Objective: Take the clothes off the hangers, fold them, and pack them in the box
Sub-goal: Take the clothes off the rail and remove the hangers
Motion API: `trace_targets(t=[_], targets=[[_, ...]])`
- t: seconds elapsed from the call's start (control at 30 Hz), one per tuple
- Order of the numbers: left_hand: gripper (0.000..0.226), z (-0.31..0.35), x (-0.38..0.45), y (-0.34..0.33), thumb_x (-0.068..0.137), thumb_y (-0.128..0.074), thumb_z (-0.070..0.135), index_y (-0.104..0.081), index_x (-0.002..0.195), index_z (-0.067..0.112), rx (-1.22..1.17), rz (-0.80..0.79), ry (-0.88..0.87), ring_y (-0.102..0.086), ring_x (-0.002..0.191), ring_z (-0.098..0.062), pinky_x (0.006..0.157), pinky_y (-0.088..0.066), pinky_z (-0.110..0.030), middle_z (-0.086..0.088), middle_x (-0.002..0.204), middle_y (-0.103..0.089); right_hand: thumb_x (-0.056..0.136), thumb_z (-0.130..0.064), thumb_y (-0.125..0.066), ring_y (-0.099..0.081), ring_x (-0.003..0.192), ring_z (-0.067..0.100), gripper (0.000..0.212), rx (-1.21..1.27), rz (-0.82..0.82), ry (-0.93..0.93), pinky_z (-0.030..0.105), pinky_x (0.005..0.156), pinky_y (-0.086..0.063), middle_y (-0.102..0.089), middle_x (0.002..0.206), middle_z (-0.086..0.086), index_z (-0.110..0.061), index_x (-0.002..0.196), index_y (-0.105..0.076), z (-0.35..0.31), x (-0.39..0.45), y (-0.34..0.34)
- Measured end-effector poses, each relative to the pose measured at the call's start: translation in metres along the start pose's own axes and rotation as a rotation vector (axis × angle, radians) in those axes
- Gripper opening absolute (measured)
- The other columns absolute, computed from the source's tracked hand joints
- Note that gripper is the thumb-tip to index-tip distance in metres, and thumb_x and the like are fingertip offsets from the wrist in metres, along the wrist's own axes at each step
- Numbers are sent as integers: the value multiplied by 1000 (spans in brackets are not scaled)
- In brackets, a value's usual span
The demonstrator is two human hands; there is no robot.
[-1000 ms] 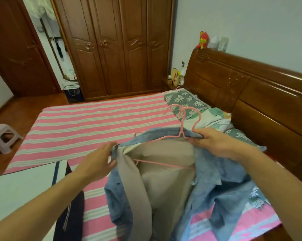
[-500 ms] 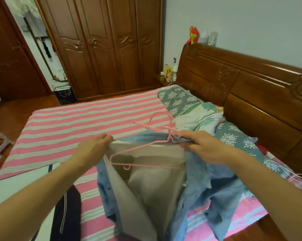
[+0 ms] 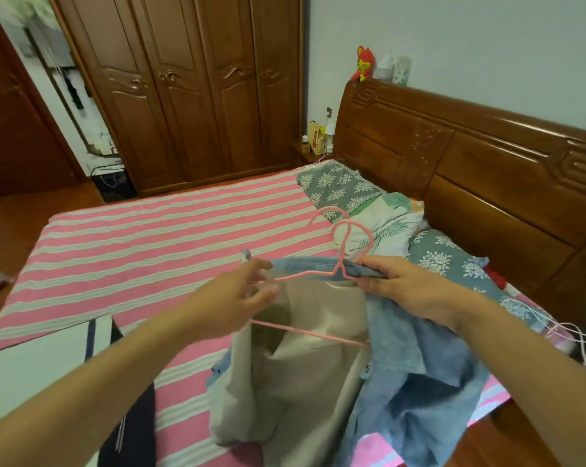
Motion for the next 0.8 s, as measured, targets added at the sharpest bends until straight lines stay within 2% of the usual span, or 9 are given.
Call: trace_targets(t=[0.07, 0.2, 0.27, 0.37, 0.43, 0.5, 0.63, 0.73, 0.8], targets=[[50, 25, -11, -14, 101, -50, 54, -36, 147, 40, 278, 98, -161, -57, 119, -17, 98, -52, -37, 11, 142, -55, 98, -22, -61, -64, 102, 2, 21, -20, 0, -9, 16, 87, -47, -71, 111, -9, -31, 113, -71, 1, 5, -7], [27, 7, -16, 6, 106, -42, 39, -52, 130, 31, 446, 253, -246, -70, 90, -17, 79, -60, -31, 2, 113, -72, 101, -8, -56, -62, 88, -10, 25, -99, 109, -53, 6, 77, -43, -71, 88, -23, -31, 100, -67, 12, 24, 3], [31, -34, -25, 39, 105, -45, 37, -58, 132, 31, 423, 265, -153, -73, 92, -18, 83, -62, -33, 3, 116, -73, 99, -2, -57, -61, 84, -3, 32, -199, 204, -98, 4, 70, -41, -65, 85, -23, -33, 92, -62, 28, 24, 26], [28, -92, -51, 105, 103, -53, 29, -69, 125, 25, 387, 369, 27, -72, 99, -26, 90, -60, -43, 1, 117, -74, 97, 4, -56, -56, 83, 16, 17, -339, 298, -171, 8, 64, -39, -60, 84, -4, -11, 93, -63, 54, 21, 64], [23, -115, -69, 141, 101, -57, 22, -75, 116, 18, 466, 465, 113, -71, 87, -27, 73, -57, -34, -7, 108, -76, 98, 2, -55, -56, 82, 20, 7, -364, 322, -202, 17, 65, -42, -61, 87, 9, 0, 101, -62, 63, 20, 77], [22, -135, -79, 158, 102, -57, 20, -75, 113, 13, 516, 520, 256, -59, 73, -21, 59, -42, -25, -11, 103, -75, 99, -2, -57, -58, 90, 29, 5, -332, 380, -214, 30, 73, -41, -62, 91, 13, -3, 100, -62, 63, 25, 83], [13, -160, -71, 135, 105, -51, 20, -63, 111, 16, 247, 503, 444, -57, 77, -18, 65, -46, -30, -6, 102, -68, 101, -13, -58, -57, 103, 24, 13, -213, 550, -130, 40, 93, -48, -60, 103, 2, -16, 112, -65, 8, 42, 102], [9, -150, -52, 121, 108, -46, 20, -54, 105, 18, -8, 560, 439, -58, 77, -21, 60, -45, -32, -6, 96, -63, 101, -14, -56, -58, 101, 18, 15, -166, 657, 14, 34, 88, -53, -60, 108, 1, -19, 113, -63, -69, 62, 126], [12, -137, -43, 121, 109, -42, 21, -53, 107, 15, -182, 621, 429, -58, 77, -22, 56, -42, -30, -7, 95, -60, 101, -13, -56, -55, 104, 8, 22, -356, 854, -97, 31, 89, -53, -57, 106, -7, -30, 115, -61, -97, 90, 153]])
Point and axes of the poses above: each hand's wrist, its own x-axis towards the middle knuckle, its own y-axis out of the back of the hand, z = x × y, the point moved 10 cm from there along x, towards the middle knuckle
